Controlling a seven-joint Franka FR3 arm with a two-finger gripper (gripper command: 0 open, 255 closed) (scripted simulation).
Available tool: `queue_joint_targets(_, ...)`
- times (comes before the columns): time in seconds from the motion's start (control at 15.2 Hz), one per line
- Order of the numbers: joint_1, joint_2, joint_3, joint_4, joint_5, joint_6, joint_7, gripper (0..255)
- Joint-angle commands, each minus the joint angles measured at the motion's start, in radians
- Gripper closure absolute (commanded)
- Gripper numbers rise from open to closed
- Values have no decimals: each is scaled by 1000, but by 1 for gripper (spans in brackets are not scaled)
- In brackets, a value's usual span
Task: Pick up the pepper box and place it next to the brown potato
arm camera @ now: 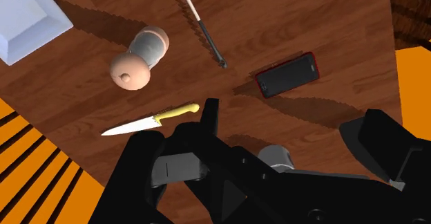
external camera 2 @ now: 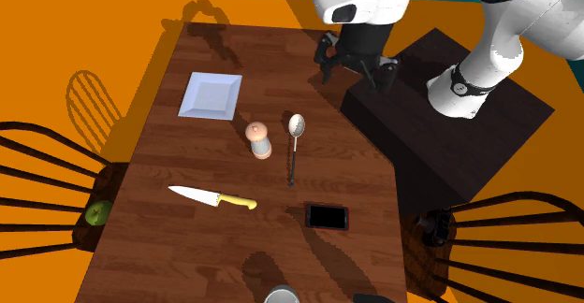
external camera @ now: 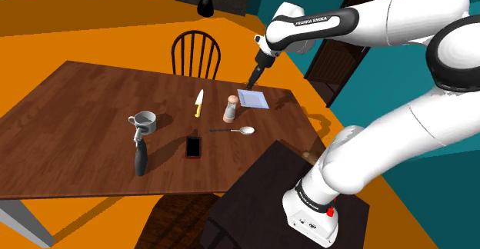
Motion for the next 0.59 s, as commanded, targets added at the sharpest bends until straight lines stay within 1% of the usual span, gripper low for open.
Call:
queue_joint_targets(0.0,10,82,-28,29,21,46,-56,0)
queue_joint_targets(0.26,19,242,-76,93,89,119,-182,0)
queue_joint_targets(0.53,8,411,-98,180,185,169,-318,0)
